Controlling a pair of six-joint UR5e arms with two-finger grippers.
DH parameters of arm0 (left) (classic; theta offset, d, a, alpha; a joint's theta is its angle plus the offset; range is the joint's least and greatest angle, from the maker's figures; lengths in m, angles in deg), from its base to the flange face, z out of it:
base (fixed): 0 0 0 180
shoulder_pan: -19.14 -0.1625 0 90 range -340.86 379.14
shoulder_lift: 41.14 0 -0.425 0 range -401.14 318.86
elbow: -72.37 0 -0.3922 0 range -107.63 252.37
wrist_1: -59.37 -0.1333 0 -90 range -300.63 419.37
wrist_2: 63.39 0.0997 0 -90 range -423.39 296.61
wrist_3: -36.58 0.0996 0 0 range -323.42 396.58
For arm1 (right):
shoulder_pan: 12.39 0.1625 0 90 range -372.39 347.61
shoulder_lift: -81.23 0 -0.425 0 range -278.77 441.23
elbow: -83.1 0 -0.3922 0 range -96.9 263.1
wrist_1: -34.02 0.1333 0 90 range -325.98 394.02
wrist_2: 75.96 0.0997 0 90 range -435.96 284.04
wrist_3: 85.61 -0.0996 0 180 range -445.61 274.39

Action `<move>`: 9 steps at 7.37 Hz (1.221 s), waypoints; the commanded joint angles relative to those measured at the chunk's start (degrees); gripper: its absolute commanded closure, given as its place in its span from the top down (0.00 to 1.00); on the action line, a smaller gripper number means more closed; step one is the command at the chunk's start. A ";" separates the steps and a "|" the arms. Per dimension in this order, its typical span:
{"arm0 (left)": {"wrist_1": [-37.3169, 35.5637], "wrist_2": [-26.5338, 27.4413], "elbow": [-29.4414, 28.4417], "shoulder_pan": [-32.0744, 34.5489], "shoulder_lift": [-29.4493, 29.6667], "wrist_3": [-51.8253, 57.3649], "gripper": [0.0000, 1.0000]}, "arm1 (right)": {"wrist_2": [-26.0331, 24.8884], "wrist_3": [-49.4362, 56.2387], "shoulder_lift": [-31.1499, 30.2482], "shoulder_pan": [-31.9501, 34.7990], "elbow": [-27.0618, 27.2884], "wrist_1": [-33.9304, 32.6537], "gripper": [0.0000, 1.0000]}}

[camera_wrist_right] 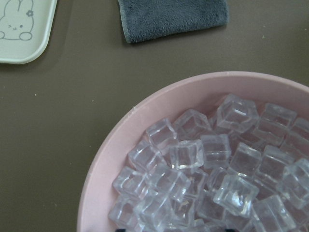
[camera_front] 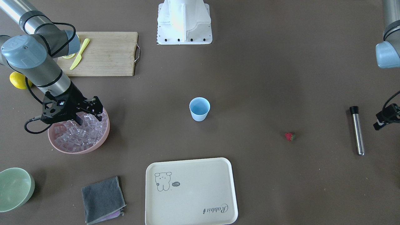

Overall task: Mash ice and strawberries in cup
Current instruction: 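Lower the right gripper into the ice and grasp an ice cube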

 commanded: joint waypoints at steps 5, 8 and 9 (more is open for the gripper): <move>0.87 0.94 -0.40 -0.15 0.79 -0.47 0.98 | 0.09 -1.44 -1.51 -0.78 0.84 2.03 0.70; 0.97 0.94 -0.13 -0.15 0.44 -0.56 0.98 | 0.09 -2.15 -1.51 -0.87 0.32 2.58 0.59; 0.97 0.94 -0.13 -0.15 0.44 -0.56 0.98 | 0.09 -2.24 -1.51 -1.05 0.31 2.58 0.59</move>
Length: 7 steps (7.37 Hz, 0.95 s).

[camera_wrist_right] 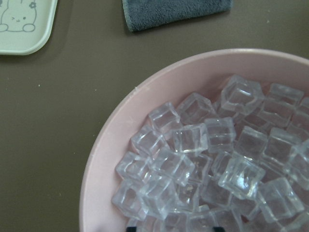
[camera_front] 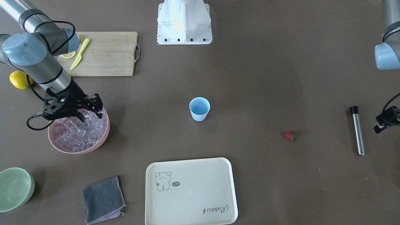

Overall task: Mash ice and strawberries in cup
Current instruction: 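Lower the right gripper into the ice and grasp an ice cube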

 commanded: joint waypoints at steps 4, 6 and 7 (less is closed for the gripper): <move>0.02 -0.09 0.46 0.00 -0.32 -0.01 0.98 | -0.12 -0.03 0.08 -1.21 -0.51 0.08 0.60; 0.02 -0.09 0.54 0.00 -0.32 -0.19 0.98 | -0.03 -0.20 0.17 -1.13 0.02 0.16 0.54; 0.02 -0.09 0.63 0.00 -0.32 -0.28 0.98 | -0.03 -0.11 0.08 -1.13 0.02 0.08 0.43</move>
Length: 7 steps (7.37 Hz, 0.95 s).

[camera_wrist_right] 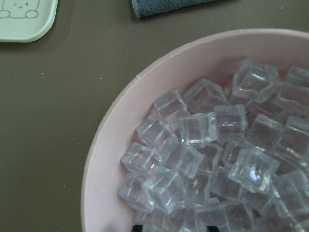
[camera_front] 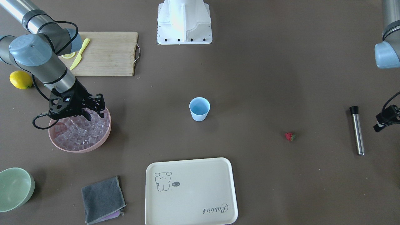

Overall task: Mash ice and strawberries in cup
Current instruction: 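Lower the right gripper into the ice and grasp an ice cube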

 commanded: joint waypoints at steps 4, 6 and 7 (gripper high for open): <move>0.00 0.08 -0.01 0.00 0.00 -0.04 0.98 | -0.06 -0.06 -0.04 -0.17 -0.08 -0.04 0.41; 0.00 0.00 0.08 0.00 0.09 -0.12 0.98 | 0.03 -0.15 -0.04 -0.08 0.27 0.04 0.13; 0.00 0.00 0.08 0.00 0.09 -0.12 0.98 | 0.03 -0.15 -0.04 -0.08 0.27 0.04 0.04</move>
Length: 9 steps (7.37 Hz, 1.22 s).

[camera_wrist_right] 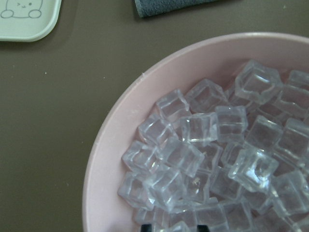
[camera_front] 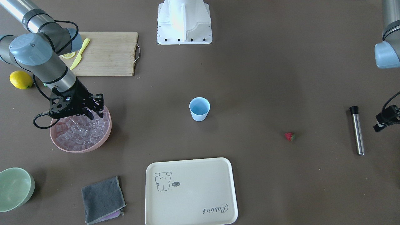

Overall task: Mash ice and strawberries in cup
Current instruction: 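Lower the right gripper into the ice and grasp an ice cube, then lift the ice cube and carry it over the light-blue cup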

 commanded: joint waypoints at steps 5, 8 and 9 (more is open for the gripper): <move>0.00 -0.01 0.39 0.00 0.37 -0.10 0.98 | 5.96 2.28 0.26 6.76 2.69 -0.87 0.00; 0.00 0.08 0.21 -0.79 0.98 -1.58 0.98 | 7.67 1.59 12.59 7.59 4.01 -15.47 0.00; 0.00 0.08 0.22 -1.23 1.16 -2.03 0.98 | 4.44 0.37 19.62 4.62 3.49 -23.12 0.00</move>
